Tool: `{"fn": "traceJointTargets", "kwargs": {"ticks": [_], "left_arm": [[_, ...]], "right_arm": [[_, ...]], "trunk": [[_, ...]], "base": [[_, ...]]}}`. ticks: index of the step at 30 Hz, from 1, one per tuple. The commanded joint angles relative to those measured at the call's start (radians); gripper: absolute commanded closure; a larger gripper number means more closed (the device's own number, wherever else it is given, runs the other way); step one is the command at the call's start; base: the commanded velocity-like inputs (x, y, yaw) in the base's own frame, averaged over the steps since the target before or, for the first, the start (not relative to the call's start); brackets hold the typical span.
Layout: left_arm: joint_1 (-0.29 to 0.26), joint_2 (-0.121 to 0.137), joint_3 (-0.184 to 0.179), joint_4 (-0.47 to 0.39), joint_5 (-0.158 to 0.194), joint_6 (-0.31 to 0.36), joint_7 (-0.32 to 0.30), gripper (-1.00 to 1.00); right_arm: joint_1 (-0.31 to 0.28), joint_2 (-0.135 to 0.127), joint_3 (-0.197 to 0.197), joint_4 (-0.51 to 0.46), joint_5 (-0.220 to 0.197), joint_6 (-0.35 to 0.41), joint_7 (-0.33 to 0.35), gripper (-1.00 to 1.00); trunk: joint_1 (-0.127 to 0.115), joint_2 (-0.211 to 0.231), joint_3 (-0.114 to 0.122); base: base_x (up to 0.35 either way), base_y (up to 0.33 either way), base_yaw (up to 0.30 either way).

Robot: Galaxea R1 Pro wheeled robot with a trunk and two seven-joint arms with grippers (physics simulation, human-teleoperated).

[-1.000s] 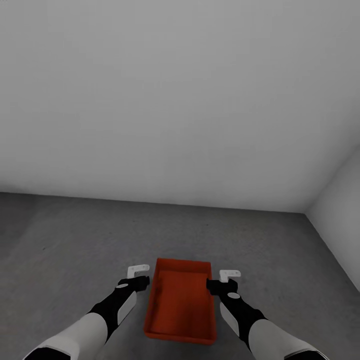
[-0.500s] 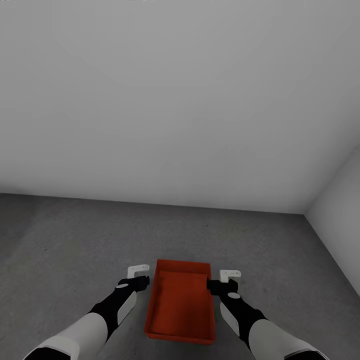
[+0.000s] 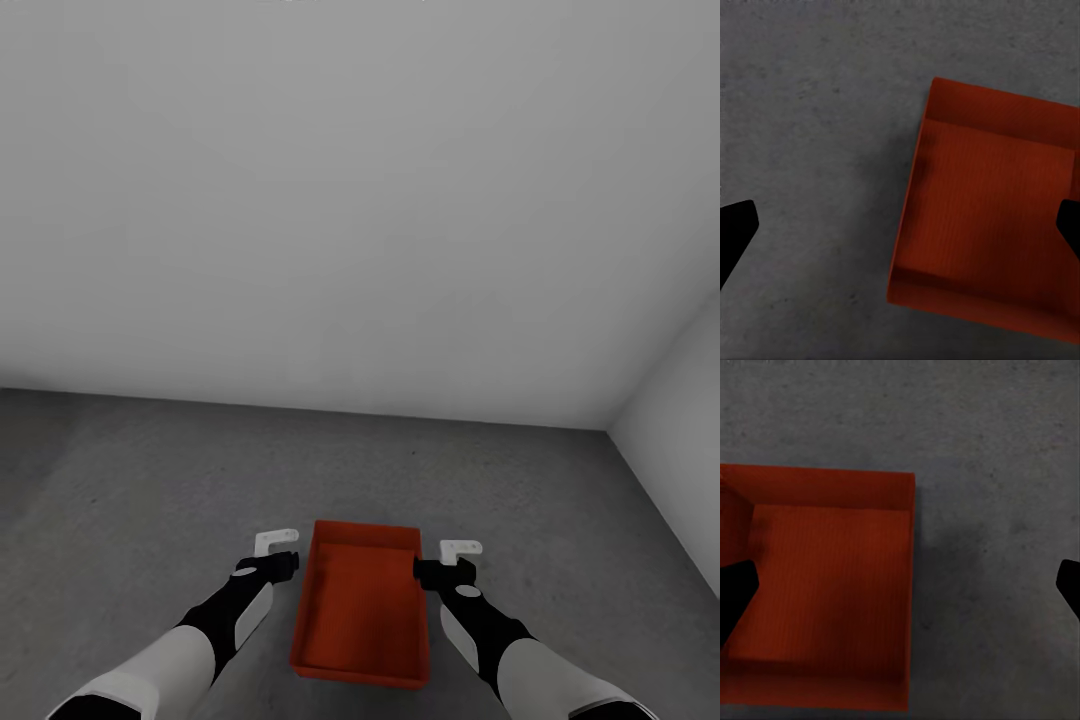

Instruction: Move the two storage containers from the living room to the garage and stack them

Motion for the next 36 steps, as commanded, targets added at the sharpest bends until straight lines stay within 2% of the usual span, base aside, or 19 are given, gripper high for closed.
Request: {"fn": "traceJointTargets", "kwargs": {"ticks": [1, 36], "left_arm": [[0.000, 0.001, -0.009, -0.002, 0.009, 0.005, 0.008, -1.00], [0.000, 0.002, -0.010, -0.005, 0.009, 0.003, 0.005, -1.00]], "right_arm": [[-0.001, 0.000, 0.009, 0.001, -0.011, -0.004, -0.005, -1.00], [-0.001, 0.001, 0.009, 0.005, -0.012, -0.004, -0.005, -1.00]], "trunk": [[-0.004, 0.007, 0.002], [-0.138, 0.252, 0.112]], "base": [[0.000, 0.000, 0.000], [0.000, 0.000, 0.000]]}}
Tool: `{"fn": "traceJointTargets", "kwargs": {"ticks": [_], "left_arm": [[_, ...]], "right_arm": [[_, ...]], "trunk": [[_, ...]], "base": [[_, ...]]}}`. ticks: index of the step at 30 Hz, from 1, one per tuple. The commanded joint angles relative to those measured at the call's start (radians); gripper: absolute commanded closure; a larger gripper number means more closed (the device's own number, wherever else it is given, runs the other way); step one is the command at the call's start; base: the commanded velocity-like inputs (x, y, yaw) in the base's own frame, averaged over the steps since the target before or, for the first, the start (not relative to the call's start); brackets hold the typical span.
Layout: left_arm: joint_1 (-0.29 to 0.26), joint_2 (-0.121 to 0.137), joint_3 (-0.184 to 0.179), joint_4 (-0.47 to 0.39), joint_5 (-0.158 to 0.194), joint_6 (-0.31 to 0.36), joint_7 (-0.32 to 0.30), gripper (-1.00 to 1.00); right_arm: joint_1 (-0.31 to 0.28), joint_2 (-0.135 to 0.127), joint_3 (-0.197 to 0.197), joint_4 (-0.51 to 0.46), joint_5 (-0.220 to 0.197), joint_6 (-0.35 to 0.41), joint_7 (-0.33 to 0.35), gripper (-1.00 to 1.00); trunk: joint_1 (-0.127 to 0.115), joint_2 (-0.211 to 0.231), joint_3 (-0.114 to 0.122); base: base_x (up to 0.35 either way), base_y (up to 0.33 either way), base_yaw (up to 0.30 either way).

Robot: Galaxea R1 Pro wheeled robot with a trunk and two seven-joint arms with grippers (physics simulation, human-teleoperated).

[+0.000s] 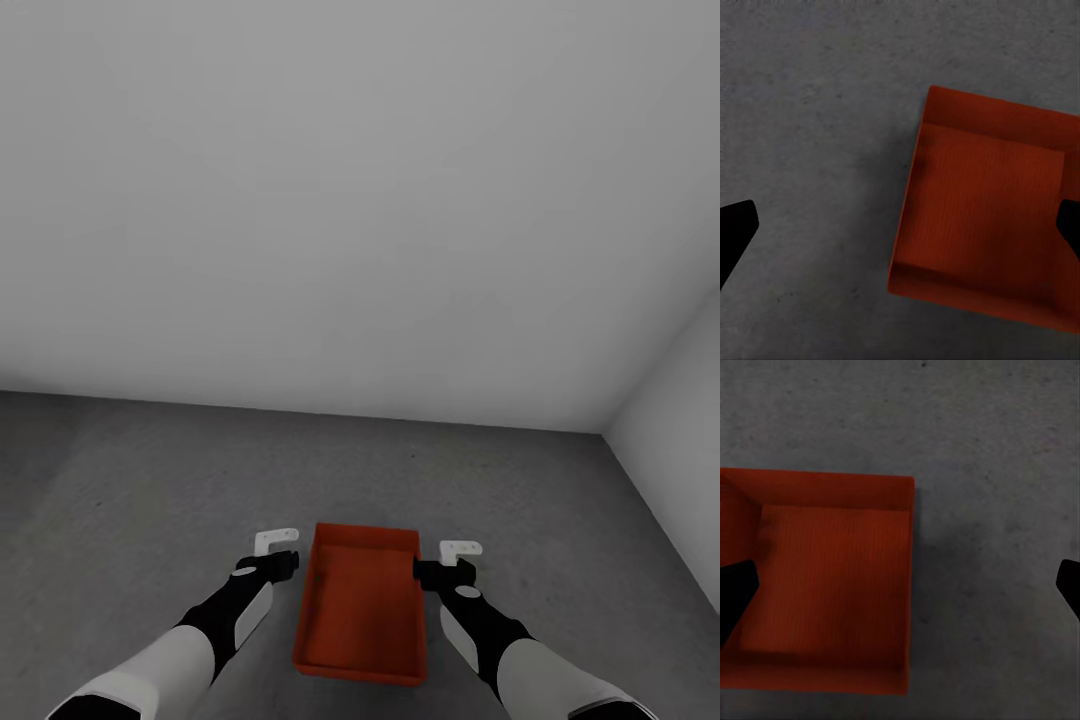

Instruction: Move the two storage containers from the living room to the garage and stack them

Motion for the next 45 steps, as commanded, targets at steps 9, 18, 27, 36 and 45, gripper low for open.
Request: {"fn": "traceJointTargets", "kwargs": {"ticks": [9, 18, 27, 36, 45], "left_arm": [[0.000, 0.001, -0.009, -0.002, 0.008, 0.005, 0.007, -1.00], [0.000, 0.001, -0.009, -0.002, 0.008, 0.005, 0.008, -1.00], [0.000, 0.001, -0.007, -0.002, 0.008, 0.007, 0.008, -1.00], [0.000, 0.000, -0.006, -0.001, 0.012, 0.006, 0.007, -1.00], [0.000, -0.001, -0.007, 0.000, 0.041, 0.007, 0.007, -1.00]], "right_arm": [[-0.001, 0.001, 0.008, 0.002, -0.010, -0.004, -0.005, -1.00], [-0.001, -0.001, 0.004, 0.001, -0.011, -0.003, -0.005, -1.00], [-0.001, 0.000, 0.006, 0.001, -0.011, -0.004, -0.005, -1.00], [-0.001, 0.000, 0.007, 0.001, -0.011, -0.004, -0.005, -1.00], [-0.001, 0.000, 0.007, 0.002, -0.011, -0.004, -0.005, -1.00]], "trunk": [[-0.034, 0.062, 0.027], [-0.069, 0.125, 0.055], [-0.069, 0.125, 0.055], [-0.069, 0.125, 0.055], [-0.069, 0.125, 0.055]], "base": [[0.000, 0.000, 0.000], [0.000, 0.000, 0.000], [0.020, 0.000, 0.000], [-0.128, 0.000, 0.000], [-0.327, 0.000, 0.000]]}}
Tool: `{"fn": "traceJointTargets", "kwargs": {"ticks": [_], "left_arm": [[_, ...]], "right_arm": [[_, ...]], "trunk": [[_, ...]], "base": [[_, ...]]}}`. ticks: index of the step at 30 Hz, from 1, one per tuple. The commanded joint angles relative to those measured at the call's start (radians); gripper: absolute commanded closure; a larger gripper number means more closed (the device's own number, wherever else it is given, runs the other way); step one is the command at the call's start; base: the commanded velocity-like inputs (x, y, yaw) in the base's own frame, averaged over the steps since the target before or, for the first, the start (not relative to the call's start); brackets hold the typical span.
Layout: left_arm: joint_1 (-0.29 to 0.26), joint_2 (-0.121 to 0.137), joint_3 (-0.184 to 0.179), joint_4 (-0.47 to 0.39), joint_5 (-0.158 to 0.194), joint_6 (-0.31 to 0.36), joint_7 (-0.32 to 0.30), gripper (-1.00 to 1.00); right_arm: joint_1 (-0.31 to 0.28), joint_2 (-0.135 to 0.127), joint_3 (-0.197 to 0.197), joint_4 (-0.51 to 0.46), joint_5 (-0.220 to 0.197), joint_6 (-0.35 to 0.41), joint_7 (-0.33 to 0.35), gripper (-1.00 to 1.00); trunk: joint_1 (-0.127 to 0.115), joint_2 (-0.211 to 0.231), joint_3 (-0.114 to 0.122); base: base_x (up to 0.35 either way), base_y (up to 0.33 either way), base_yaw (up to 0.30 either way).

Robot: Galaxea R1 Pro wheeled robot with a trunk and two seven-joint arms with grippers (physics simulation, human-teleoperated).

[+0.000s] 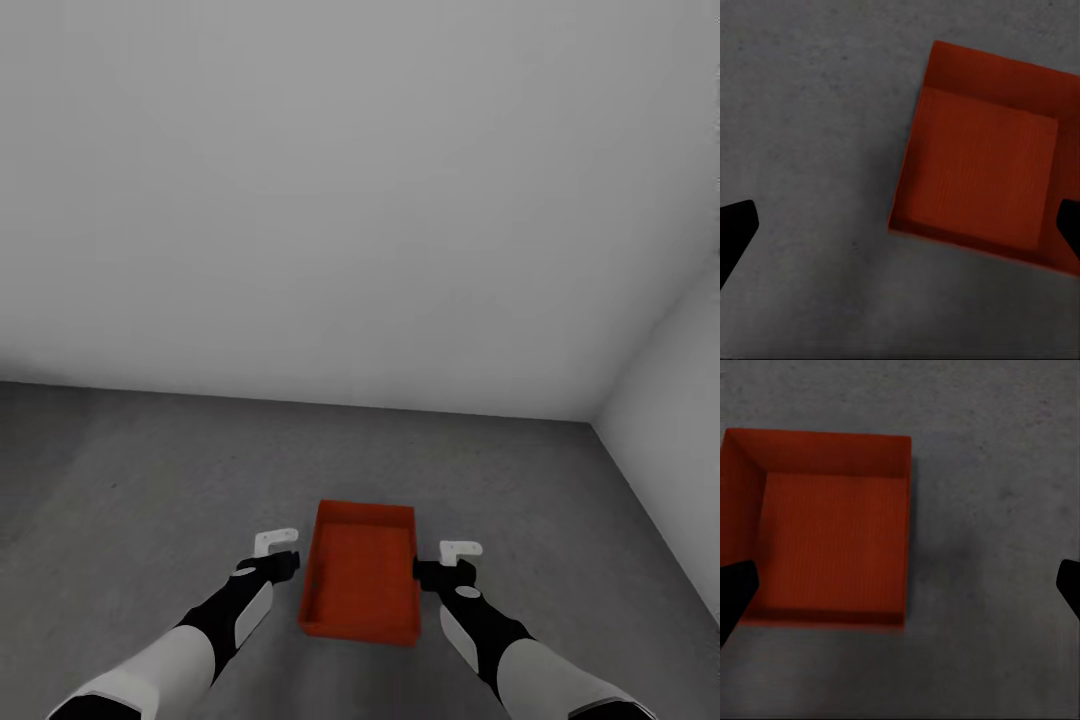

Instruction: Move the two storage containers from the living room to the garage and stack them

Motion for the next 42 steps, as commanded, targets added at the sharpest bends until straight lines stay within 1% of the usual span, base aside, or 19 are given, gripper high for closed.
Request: {"fn": "traceJointTargets", "kwargs": {"ticks": [1, 20, 28, 32, 38, 42], "left_arm": [[0.000, 0.001, -0.009, -0.002, 0.008, 0.005, 0.008, -1.00], [0.000, 0.004, -0.010, -0.002, 0.012, 0.005, 0.008, -1.00], [0.000, 0.005, -0.010, -0.002, 0.013, 0.005, 0.008, -1.00], [0.000, 0.005, -0.010, -0.002, 0.013, 0.005, 0.008, -1.00], [0.000, 0.005, -0.010, -0.001, 0.012, 0.005, 0.009, -1.00], [0.000, 0.005, -0.011, -0.001, 0.012, 0.005, 0.009, -1.00]], "right_arm": [[-0.001, 0.000, 0.009, 0.001, -0.011, -0.004, -0.005, -1.00], [-0.001, -0.002, 0.007, 0.001, -0.012, -0.004, -0.005, -1.00], [-0.001, -0.002, 0.007, 0.003, -0.012, -0.004, -0.006, -1.00], [-0.001, -0.001, 0.007, 0.003, -0.013, -0.004, -0.007, -1.00], [-0.001, 0.000, 0.007, 0.004, -0.012, -0.003, -0.007, -1.00], [-0.001, 0.000, 0.006, 0.004, -0.013, -0.004, -0.007, -1.00]], "trunk": [[0.000, -0.001, -0.001], [0.000, -0.001, -0.001], [0.000, -0.001, -0.001], [0.000, -0.001, -0.001], [0.000, -0.001, -0.001], [0.000, -0.001, -0.001]], "base": [[-0.342, 0.000, 0.000], [-0.344, 0.001, 0.000], [-0.336, 0.073, 0.000], [-0.141, 0.058, -0.091], [-0.017, 0.007, -0.237], [-0.002, 0.001, -0.063]]}}
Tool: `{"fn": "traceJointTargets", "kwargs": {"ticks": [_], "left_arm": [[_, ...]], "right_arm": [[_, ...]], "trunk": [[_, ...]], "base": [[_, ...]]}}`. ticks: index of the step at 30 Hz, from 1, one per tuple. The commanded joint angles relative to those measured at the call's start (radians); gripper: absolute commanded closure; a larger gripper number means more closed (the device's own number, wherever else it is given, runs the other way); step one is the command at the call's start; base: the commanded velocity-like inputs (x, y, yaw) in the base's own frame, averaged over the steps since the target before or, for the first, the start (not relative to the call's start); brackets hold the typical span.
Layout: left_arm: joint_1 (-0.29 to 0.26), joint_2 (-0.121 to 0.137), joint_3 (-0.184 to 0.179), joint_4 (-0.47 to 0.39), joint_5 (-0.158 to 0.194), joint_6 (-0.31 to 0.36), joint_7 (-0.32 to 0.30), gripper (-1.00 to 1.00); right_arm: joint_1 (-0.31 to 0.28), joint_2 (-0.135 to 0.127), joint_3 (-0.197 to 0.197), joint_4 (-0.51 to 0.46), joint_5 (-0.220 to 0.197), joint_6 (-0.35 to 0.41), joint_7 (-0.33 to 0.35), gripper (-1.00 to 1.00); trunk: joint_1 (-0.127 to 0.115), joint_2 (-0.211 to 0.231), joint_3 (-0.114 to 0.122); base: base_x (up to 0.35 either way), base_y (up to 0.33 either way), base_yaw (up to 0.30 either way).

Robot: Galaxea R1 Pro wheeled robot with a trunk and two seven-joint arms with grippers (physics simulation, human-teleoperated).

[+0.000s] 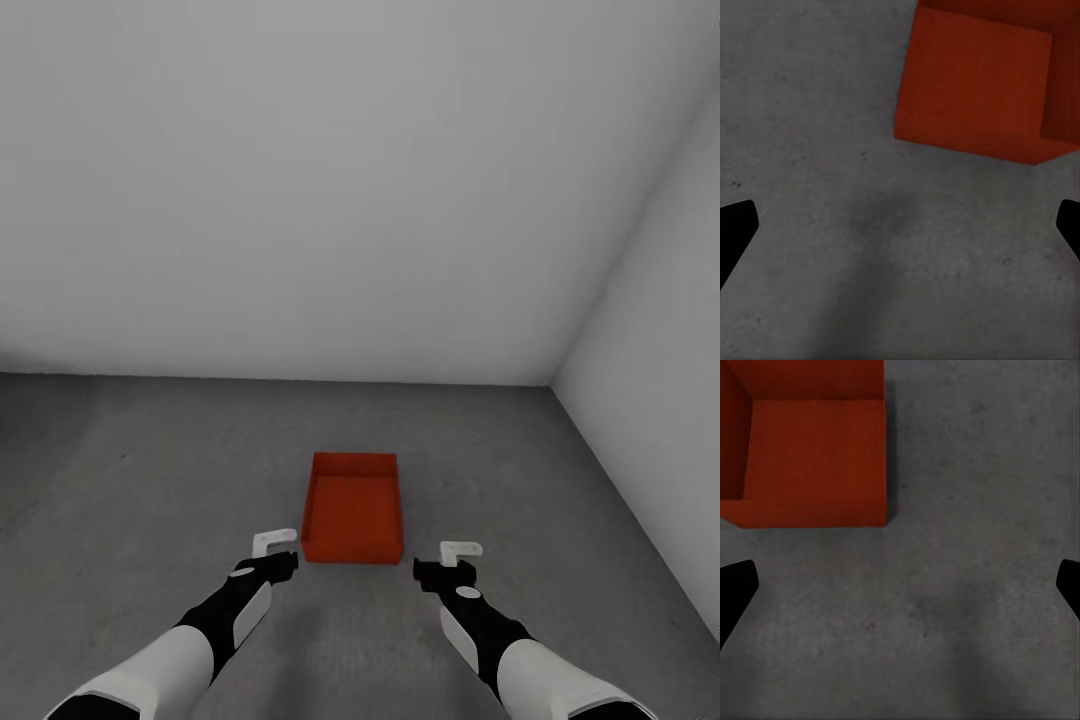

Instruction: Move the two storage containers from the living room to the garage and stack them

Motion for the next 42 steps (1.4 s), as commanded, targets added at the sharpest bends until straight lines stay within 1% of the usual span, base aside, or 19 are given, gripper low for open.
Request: {"fn": "traceJointTargets", "kwargs": {"ticks": [1, 18, 24, 30, 32, 36, 37, 39, 42], "left_arm": [[0.000, 0.001, -0.008, -0.003, 0.007, 0.005, 0.008, -1.00], [0.000, 0.002, -0.010, 0.000, 0.007, 0.006, 0.004, -1.00], [0.000, 0.007, -0.011, 0.031, 0.009, 0.006, -0.002, -1.00], [0.000, 0.011, -0.011, 0.084, 0.010, 0.006, -0.004, -1.00], [0.000, 0.011, -0.011, 0.110, 0.011, 0.007, -0.004, -1.00], [0.000, 0.010, -0.011, 0.186, 0.011, 0.006, -0.005, -1.00], [0.000, 0.010, -0.011, 0.222, 0.011, 0.005, -0.005, -1.00], [0.002, 0.010, -0.011, 0.266, 0.012, 0.004, -0.006, -1.00], [0.009, 0.019, -0.011, 0.300, 0.013, 0.007, -0.006, -1.00]], "right_arm": [[-0.001, 0.000, 0.008, 0.001, -0.011, -0.004, -0.005, -1.00], [-0.001, -0.005, 0.006, 0.003, -0.010, -0.003, -0.005, -1.00], [0.003, -0.007, 0.006, 0.008, -0.010, -0.002, -0.005, -1.00], [0.008, -0.008, 0.007, 0.022, -0.009, 0.001, -0.005, -1.00], [0.020, -0.009, 0.008, 0.025, -0.008, 0.001, -0.005, -1.00], [0.008, -0.010, 0.008, 0.032, -0.008, 0.011, -0.005, -1.00], [0.005, -0.010, 0.008, 0.033, -0.008, 0.014, -0.006, -1.00], [0.002, -0.011, 0.008, 0.034, -0.008, 0.017, -0.006, -1.00], [0.000, -0.012, 0.009, 0.068, -0.008, 0.019, -0.006, -1.00]], "trunk": [[0.000, -0.001, -0.001], [0.000, -0.001, -0.001], [0.000, -0.001, 0.002], [0.000, -0.001, 0.011], [0.000, -0.001, 0.014], [0.000, -0.001, 0.020], [0.000, -0.001, 0.022], [0.000, -0.001, 0.025], [0.000, -0.001, 0.029]], "base": [[-0.001, 0.000, -0.029], [0.000, 0.000, -0.003], [0.000, 0.000, -0.004], [0.000, 0.000, -0.058], [0.000, 0.000, -0.044], [0.000, 0.000, -0.014], [0.000, 0.000, -0.006], [0.000, 0.000, -0.004], [0.000, 0.000, -0.001]]}}
